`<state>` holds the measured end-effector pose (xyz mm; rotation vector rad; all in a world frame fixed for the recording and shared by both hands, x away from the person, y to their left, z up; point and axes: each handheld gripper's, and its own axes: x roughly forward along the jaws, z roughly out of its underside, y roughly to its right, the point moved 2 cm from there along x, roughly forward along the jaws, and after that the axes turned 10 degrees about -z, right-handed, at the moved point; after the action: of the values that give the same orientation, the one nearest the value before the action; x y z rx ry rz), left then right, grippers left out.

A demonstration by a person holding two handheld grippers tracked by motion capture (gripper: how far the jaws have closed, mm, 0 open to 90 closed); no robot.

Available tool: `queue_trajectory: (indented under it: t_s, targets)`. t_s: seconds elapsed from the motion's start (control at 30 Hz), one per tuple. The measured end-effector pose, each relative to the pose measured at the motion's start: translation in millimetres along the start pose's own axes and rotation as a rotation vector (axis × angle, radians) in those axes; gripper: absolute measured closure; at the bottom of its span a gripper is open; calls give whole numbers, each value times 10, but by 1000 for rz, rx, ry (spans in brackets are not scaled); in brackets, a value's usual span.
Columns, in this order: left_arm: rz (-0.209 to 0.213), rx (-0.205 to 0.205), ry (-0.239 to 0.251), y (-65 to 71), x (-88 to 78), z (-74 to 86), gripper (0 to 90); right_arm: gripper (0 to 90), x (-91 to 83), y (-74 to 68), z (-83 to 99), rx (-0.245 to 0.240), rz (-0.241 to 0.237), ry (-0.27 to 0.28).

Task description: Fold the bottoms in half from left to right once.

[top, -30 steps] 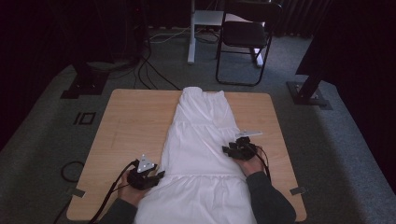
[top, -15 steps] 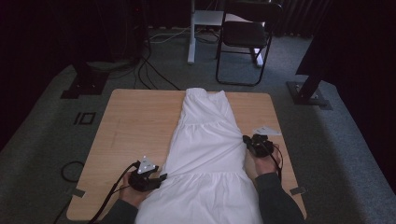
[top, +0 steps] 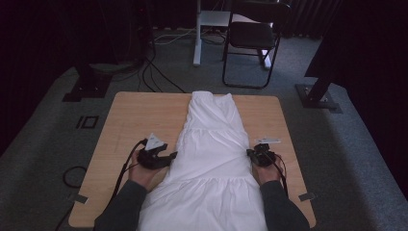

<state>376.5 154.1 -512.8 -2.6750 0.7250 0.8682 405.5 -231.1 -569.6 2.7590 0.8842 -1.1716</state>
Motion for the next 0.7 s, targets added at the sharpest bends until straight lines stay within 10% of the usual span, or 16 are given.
queue_trajectory:
  t_s: [0.13,0.27,0.3,0.47,0.7]
  targets:
    - [10,-64,-72,-5,434,45,513,885,-1,9,2,4,-8,1]
    - [1,18,-139,43,590,187,750,886,-1,9,9,1,-8,6]
    - [15,107,-148,119,530,198,750,886,-2,7,13,-2,-8,8]
    - [-10,191,-165,210,373,290,860,887,-68,-109,125,-17,-29,13]
    - [38,94,-97,320,-18,684,849,887,-329,-339,459,-49,-76,5]
